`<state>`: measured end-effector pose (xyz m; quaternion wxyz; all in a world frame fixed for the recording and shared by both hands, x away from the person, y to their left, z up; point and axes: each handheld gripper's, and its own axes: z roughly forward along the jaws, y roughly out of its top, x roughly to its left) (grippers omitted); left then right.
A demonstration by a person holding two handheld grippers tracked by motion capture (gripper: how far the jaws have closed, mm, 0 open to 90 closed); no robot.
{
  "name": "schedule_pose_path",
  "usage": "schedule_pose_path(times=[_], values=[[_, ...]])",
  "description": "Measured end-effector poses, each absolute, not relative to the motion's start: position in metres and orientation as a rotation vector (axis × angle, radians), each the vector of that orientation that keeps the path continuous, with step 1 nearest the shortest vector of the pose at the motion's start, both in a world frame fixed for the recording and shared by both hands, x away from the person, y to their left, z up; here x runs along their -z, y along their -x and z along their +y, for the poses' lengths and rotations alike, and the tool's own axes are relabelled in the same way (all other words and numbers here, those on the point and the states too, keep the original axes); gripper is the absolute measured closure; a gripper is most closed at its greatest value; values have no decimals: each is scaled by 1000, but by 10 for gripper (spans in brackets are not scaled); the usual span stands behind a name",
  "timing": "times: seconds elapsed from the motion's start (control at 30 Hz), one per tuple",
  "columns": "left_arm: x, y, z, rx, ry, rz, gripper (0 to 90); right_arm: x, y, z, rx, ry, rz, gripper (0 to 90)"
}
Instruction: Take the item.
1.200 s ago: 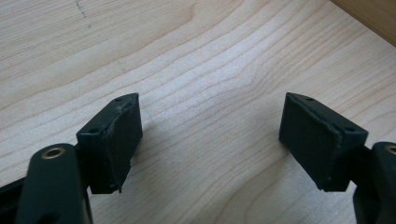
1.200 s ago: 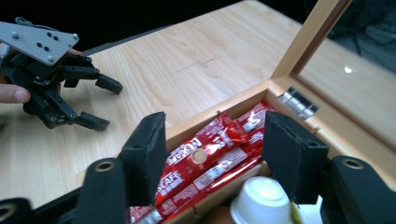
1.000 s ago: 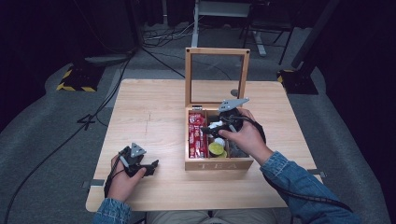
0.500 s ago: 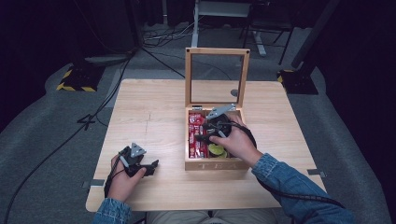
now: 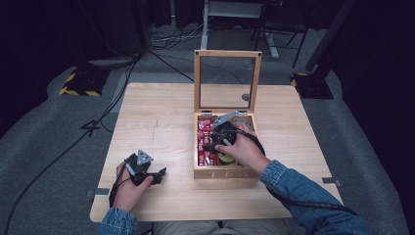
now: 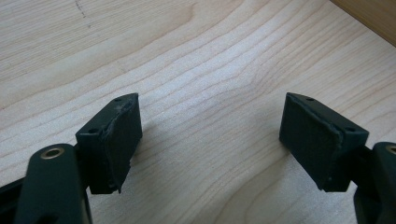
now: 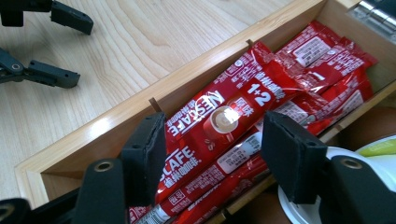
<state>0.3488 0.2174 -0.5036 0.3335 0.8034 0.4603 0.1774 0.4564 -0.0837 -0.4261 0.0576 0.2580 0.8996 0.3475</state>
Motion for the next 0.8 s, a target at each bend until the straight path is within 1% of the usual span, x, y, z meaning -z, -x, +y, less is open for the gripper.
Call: schedule_pose_path(times=[0.3,0.63,0.8], values=[[504,-349,217,-464,-2098,1202,215,430,-453,-72,-957,-781,2735,406],[504,-349,217,-463,-2098,1203,215,431,-452,-65,-891,-770,2752,384],[504,-349,217,-464,-2098,1203,215,435,-451,-62,-862,-762,2780,416]])
